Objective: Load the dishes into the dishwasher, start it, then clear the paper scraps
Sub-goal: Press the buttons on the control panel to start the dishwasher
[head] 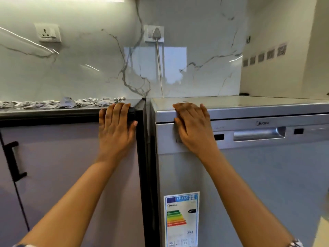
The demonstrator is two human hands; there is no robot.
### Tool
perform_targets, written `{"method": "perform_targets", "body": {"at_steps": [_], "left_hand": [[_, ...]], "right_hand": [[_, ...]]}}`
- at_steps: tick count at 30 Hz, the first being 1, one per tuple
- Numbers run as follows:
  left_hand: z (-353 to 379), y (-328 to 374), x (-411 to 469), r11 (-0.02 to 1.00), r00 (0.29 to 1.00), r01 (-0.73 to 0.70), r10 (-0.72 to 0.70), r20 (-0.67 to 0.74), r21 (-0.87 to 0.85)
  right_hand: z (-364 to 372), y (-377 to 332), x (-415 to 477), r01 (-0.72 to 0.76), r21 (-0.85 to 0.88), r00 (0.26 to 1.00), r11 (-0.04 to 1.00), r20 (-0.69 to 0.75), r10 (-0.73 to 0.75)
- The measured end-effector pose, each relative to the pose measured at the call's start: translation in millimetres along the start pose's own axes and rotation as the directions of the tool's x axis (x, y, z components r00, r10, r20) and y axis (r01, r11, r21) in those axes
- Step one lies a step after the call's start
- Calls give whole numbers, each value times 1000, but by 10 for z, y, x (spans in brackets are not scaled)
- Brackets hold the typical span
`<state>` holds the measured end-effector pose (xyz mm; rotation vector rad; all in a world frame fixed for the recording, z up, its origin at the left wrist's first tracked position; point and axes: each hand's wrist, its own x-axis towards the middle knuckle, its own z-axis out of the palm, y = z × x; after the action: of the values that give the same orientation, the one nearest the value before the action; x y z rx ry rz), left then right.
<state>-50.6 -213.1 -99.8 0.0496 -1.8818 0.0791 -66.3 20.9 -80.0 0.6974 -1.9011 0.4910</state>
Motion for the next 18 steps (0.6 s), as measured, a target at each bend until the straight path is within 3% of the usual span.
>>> {"method": "perform_targets", "body": {"at_steps": [8,12,18], "left_hand": [[97,-44,-62,998,1000,-21,21,1,59],[174,-68,-65,997,999,-35,37,-25,70],[214,-66,-56,997,999,-27,30,-45,69]], "right_hand": [[290,-60,-1150,-88,-48,996,995,-34,87],[424,-130,-1184,-143,-120,989,983,-56,137],[551,-251,-1144,-107,-171,993,979,-74,96]]}}
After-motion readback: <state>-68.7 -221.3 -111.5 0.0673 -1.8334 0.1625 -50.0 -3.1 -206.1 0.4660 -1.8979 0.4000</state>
